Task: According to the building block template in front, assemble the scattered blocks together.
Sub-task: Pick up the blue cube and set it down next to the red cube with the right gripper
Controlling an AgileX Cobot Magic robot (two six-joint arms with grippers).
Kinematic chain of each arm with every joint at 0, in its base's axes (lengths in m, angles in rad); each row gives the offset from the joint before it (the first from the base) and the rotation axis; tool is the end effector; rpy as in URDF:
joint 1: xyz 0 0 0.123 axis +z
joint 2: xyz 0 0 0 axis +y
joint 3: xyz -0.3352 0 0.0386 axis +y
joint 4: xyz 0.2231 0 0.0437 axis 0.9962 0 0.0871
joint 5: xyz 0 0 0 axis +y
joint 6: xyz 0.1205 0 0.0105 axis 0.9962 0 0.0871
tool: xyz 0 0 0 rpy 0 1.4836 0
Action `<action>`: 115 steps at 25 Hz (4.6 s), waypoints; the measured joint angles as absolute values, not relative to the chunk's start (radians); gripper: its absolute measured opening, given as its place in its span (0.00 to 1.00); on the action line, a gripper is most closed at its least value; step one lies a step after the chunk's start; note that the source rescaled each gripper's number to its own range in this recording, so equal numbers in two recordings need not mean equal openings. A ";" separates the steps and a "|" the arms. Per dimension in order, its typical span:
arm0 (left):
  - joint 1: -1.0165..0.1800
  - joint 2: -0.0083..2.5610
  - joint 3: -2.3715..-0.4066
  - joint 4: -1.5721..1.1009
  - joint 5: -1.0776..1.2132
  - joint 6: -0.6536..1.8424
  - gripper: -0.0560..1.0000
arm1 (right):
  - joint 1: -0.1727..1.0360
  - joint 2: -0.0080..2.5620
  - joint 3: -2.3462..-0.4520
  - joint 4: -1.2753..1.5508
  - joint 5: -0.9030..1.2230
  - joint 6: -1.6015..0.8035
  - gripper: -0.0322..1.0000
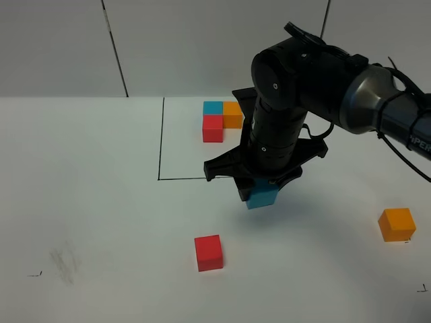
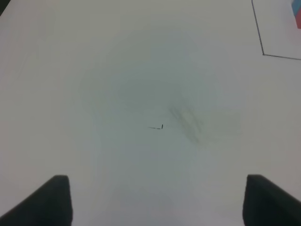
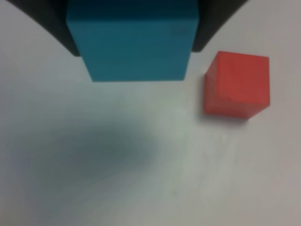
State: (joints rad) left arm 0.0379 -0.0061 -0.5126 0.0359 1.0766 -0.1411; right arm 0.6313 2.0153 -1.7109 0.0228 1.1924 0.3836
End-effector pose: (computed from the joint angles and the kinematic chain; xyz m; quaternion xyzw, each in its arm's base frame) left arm -0.0557 0.0017 0.2533 -0.0772 0.8489 -0.0091 0.5229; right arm 0.3410 0.2525 0.2645 -0.1198 0.9895 0.0486 0.0651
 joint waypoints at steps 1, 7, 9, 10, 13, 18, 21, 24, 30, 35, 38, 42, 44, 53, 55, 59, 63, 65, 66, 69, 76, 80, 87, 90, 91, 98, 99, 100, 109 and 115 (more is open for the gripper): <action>0.038 -0.006 -0.513 0.036 1.077 -0.141 1.00 | 0.631 2.021 -1.711 0.033 1.185 0.383 0.22; 0.038 -0.006 -0.513 0.036 1.077 -0.141 1.00 | 0.659 2.058 -1.711 0.048 1.141 0.363 0.22; 0.038 -0.006 -0.513 0.036 1.077 -0.141 1.00 | 0.669 2.080 -1.711 0.049 1.133 0.360 0.22; 0.038 -0.006 -0.513 0.036 1.077 -0.141 1.00 | 0.671 2.088 -1.711 0.049 1.127 0.359 0.22; 0.038 -0.006 -0.513 0.036 1.077 -0.141 1.00 | 0.671 2.116 -1.728 0.048 1.118 0.358 0.22; 0.038 -0.006 -0.513 0.036 1.077 -0.141 1.00 | 0.674 2.178 -1.843 0.045 1.121 0.352 0.22; 0.038 -0.006 -0.513 0.036 1.077 -0.141 1.00 | 0.686 2.225 -1.920 0.043 1.137 0.340 0.22; 0.038 -0.006 -0.513 0.036 1.077 -0.141 1.00 | 0.697 2.273 -1.972 0.032 1.166 0.334 0.22; 0.038 -0.006 -0.513 0.036 1.077 -0.141 1.00 | 0.700 2.314 -1.990 0.015 1.201 0.340 0.22; 0.038 -0.006 -0.513 0.036 1.077 -0.141 1.00 | 0.700 2.313 -1.992 0.016 1.174 0.360 0.22; 0.038 -0.006 -0.513 0.036 1.077 -0.141 1.00 | 0.700 2.314 -1.992 0.022 1.151 0.365 0.22; 0.038 -0.006 -0.513 0.036 1.077 -0.141 1.00 | 0.701 2.316 -1.992 0.030 1.124 0.380 0.22; 0.038 -0.006 -0.513 0.036 1.077 -0.141 1.00 | 0.701 2.317 -1.992 0.030 1.121 0.394 0.22; 0.038 -0.006 -0.513 0.036 1.077 -0.141 1.00 | 0.701 2.369 -1.993 0.031 1.120 0.478 0.22; 0.038 -0.006 -0.513 0.036 1.077 -0.141 1.00 | 0.701 2.371 -1.993 0.023 1.120 0.489 0.22; 0.038 -0.006 -0.513 0.036 1.077 -0.141 1.00 | 0.701 2.373 -1.993 0.019 1.120 0.497 0.22; 0.038 -0.006 -0.513 0.036 1.077 -0.141 1.00 | 0.702 2.373 -1.993 0.019 1.132 0.497 0.22; 0.038 -0.006 -0.513 0.036 1.077 -0.141 1.00 | 0.707 2.373 -1.993 0.017 1.134 0.497 0.22; 0.038 -0.006 -0.513 0.036 1.077 -0.141 1.00 | 0.710 2.373 -1.993 0.017 1.134 0.497 0.22; 0.038 -0.006 -0.513 0.036 1.077 -0.141 1.00 | 0.725 2.373 -1.993 0.014 1.134 0.497 0.22; 0.038 -0.006 -0.513 0.036 1.077 -0.141 1.00 | 0.754 2.389 -1.993 0.011 1.139 0.498 0.22; 0.038 -0.006 -0.513 0.036 1.077 -0.141 1.00 | 0.754 2.390 -1.993 -0.012 1.154 0.498 0.22; 0.038 -0.006 -0.513 0.036 1.077 -0.141 1.00 | 0.754 2.390 -1.993 -0.034 1.185 0.499 0.22; 0.038 -0.006 -0.513 0.036 1.077 -0.141 1.00 | 0.754 2.390 -1.993 -0.033 1.187 0.499 0.22; 0.038 -0.006 -0.513 0.036 1.077 -0.141 1.00 | 0.755 2.390 -1.993 -0.033 1.188 0.499 0.22; 0.038 -0.006 -0.513 0.036 1.077 -0.141 1.00 | 0.771 2.390 -1.993 -0.033 1.187 0.499 0.22; 0.038 -0.006 -0.513 0.036 1.077 -0.141 1.00 | 0.771 2.390 -1.993 -0.033 1.187 0.499 0.22; 0.038 -0.006 -0.513 0.036 1.077 -0.141 1.00 | 0.771 2.390 -1.993 -0.030 1.186 0.499 0.22; 0.038 -0.006 -0.513 0.036 1.077 -0.141 1.00 | 0.779 2.390 -1.993 -0.032 1.169 0.500 0.22; 0.038 -0.006 -0.513 0.036 1.077 -0.141 1.00 | 0.791 2.390 -1.993 -0.028 1.153 0.505 0.22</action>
